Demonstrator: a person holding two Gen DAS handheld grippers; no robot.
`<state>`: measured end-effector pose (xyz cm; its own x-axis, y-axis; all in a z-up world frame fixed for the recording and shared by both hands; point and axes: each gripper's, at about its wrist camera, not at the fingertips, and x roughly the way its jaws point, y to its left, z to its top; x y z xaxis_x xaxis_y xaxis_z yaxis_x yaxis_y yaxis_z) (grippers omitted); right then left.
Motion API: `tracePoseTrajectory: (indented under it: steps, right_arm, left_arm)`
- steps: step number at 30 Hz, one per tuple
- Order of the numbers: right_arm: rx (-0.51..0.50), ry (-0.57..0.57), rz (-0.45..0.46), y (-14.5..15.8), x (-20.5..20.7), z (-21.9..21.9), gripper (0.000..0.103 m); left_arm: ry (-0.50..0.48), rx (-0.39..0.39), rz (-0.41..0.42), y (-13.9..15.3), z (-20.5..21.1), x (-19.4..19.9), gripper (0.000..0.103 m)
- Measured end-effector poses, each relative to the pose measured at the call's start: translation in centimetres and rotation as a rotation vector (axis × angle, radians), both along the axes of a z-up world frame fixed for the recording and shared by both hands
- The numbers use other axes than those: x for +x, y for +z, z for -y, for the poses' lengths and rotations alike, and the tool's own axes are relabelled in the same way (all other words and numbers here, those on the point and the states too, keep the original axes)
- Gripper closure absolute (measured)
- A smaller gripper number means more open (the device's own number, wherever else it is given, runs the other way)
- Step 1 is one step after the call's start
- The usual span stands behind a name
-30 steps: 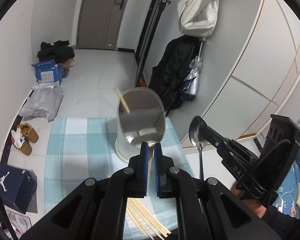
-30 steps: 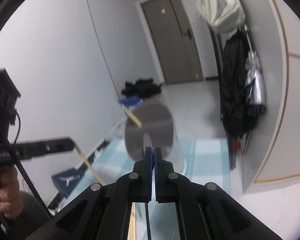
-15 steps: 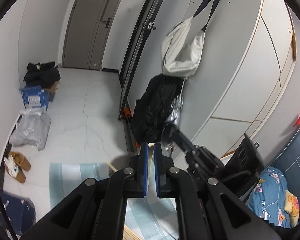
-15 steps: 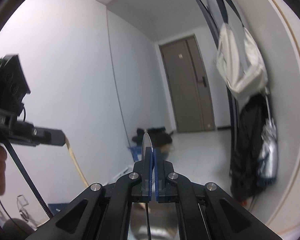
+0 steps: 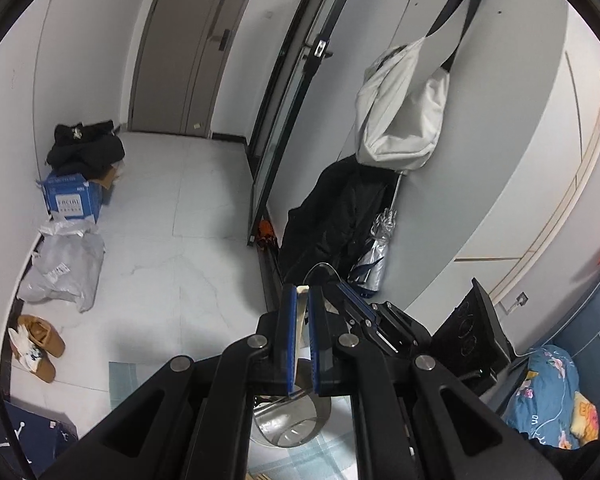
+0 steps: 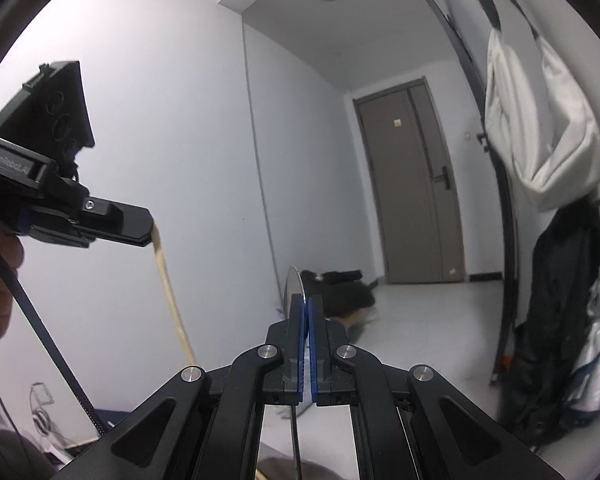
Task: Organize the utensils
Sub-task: 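Carry the spoon and chopstick over the white holder with both tools, then open both tools to drop the spoon and chopstick into the holder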
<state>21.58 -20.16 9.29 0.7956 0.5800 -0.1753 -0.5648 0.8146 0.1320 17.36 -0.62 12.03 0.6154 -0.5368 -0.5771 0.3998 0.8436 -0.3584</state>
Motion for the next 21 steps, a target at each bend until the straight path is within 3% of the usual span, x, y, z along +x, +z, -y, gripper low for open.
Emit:
tracePoseTrajectory:
  steps: [21]
  right_arm:
    - [-0.107,0.137,-0.008,-4.2,0.4,0.2,0.102]
  left_arm:
    - [-0.013,0.029,-0.037,-3.1,0.5,1.6,0.101]
